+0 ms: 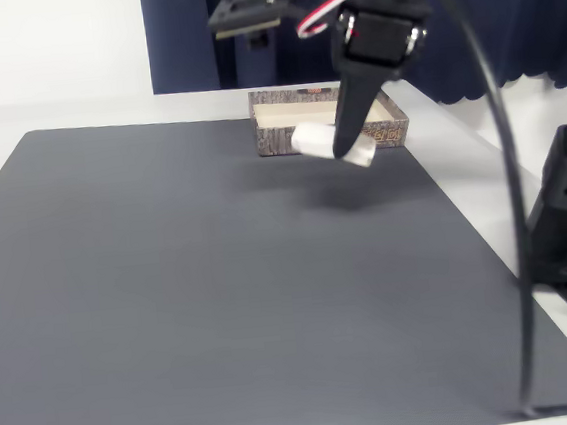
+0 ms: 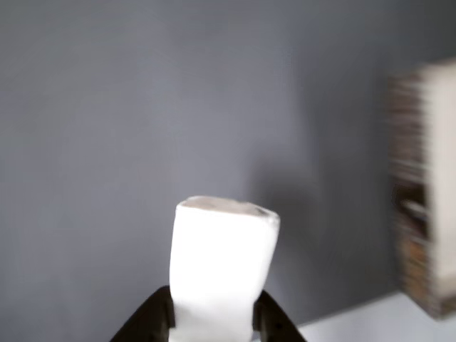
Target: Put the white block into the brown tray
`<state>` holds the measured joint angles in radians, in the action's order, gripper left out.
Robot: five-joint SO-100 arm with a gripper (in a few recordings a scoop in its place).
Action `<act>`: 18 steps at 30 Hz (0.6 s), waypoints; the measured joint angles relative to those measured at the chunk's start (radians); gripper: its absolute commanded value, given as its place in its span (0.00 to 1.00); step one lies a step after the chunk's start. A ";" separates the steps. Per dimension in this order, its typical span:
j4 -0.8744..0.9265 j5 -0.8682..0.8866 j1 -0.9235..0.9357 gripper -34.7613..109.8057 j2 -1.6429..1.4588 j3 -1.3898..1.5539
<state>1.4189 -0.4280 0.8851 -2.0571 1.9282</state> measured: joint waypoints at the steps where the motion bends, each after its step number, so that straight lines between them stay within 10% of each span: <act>1: 0.000 -0.012 0.040 0.29 0.017 -0.026; 18: 0.000 -0.221 0.408 0.30 0.649 -0.719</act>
<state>1.4189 -0.6489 1.2931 -1.4082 1.2088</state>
